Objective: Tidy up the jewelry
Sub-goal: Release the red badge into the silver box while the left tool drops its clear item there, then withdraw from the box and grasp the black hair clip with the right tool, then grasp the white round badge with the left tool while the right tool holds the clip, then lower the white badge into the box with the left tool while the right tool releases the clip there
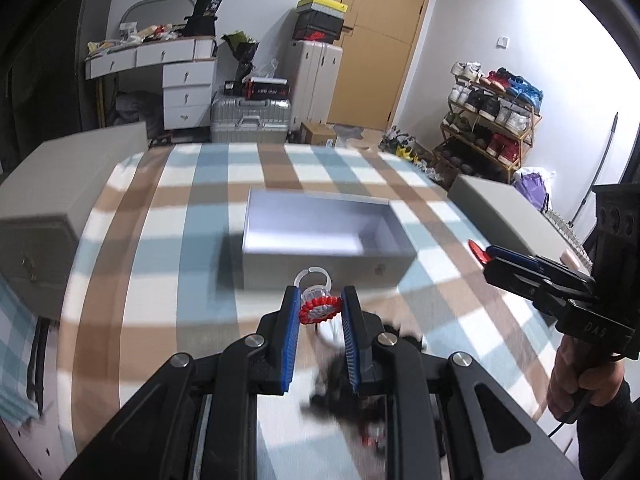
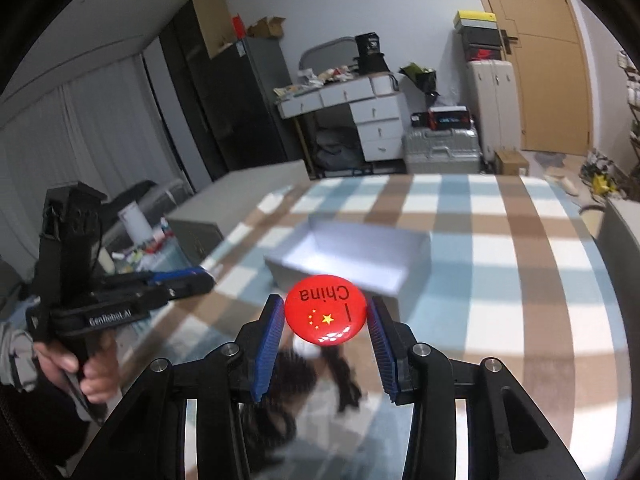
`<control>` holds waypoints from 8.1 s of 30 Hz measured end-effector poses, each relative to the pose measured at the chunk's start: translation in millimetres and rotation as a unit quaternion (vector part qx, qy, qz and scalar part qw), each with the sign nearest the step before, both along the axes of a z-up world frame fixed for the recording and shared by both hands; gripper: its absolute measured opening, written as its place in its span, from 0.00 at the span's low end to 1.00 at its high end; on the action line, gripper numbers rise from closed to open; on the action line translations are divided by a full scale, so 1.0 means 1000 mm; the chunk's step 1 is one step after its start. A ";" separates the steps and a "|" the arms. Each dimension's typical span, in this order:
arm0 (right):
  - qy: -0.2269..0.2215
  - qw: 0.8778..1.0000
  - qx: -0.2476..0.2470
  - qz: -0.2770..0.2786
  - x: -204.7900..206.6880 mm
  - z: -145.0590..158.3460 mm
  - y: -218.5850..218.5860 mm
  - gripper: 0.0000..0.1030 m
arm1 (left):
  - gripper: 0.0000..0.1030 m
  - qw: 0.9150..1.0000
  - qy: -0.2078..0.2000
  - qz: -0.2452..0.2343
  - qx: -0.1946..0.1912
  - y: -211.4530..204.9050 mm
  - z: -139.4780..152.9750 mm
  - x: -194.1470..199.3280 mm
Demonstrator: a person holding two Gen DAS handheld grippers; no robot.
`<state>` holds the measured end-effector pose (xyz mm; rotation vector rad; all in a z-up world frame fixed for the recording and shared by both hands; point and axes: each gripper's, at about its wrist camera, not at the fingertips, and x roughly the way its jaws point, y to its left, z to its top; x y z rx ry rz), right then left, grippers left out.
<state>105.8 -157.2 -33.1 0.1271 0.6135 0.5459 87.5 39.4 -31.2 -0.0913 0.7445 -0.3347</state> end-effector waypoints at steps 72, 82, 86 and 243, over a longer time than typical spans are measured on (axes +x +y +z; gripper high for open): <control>-0.013 0.999 0.038 -0.036 0.025 0.013 0.009 1.00 | 0.79 0.999 -0.009 0.033 0.012 -0.011 0.002 0.026; 0.023 0.998 0.022 -0.045 -0.002 -0.014 0.010 1.00 | 0.84 0.997 0.003 0.078 0.021 0.008 -0.020 -0.005; 0.050 0.997 0.006 -0.054 -0.003 -0.035 0.007 1.00 | 0.84 0.995 0.025 0.092 0.014 0.017 -0.038 -0.015; 0.056 0.994 -0.078 0.059 0.126 -0.041 0.049 0.16 | 0.36 0.989 0.135 -0.035 -0.040 -0.016 -0.034 0.130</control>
